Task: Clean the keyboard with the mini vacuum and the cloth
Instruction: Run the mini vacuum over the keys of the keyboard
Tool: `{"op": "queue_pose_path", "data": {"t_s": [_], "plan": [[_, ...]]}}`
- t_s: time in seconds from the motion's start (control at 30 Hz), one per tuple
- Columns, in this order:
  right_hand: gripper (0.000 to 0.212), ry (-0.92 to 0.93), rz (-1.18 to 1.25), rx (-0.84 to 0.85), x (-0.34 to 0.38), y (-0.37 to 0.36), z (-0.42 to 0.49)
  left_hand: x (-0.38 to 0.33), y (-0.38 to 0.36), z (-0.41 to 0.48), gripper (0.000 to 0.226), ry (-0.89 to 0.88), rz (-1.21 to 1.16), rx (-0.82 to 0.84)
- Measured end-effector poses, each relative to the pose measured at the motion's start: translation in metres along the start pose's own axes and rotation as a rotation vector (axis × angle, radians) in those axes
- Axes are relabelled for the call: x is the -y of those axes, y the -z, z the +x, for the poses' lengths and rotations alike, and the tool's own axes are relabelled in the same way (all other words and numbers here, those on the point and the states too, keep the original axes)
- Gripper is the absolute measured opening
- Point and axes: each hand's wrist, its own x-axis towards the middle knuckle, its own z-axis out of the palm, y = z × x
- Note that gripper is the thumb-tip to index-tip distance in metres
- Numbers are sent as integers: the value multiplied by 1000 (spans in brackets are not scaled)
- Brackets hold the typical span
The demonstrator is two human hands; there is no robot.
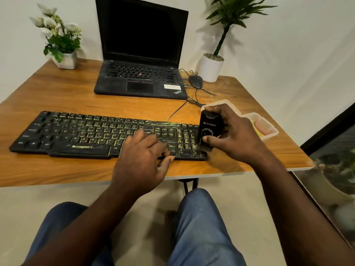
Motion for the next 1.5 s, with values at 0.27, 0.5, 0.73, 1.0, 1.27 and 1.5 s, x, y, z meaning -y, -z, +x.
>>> {"op": "queue_pose_path", "data": {"t_s": [0.27,0.5,0.73,1.0,1.27,1.5], "plan": [[71,53,-3,163,0,6,2,0,0,0,25,1,0,4],[73,202,-371,140,7,4,30,0,0,1,20,0,-19,2],[76,160,-216,484,7,19,34,-1,-1,0,23,9,-16,5],[73,140,-202,269,-2,12,47,1,-1,0,28,19,-12,9],[73,57,-309,100,-12,11,75,1,0,0,18,30,-7,20],[74,34,-322,116,-12,6,95,1,-1,1,18,39,-9,22]]}}
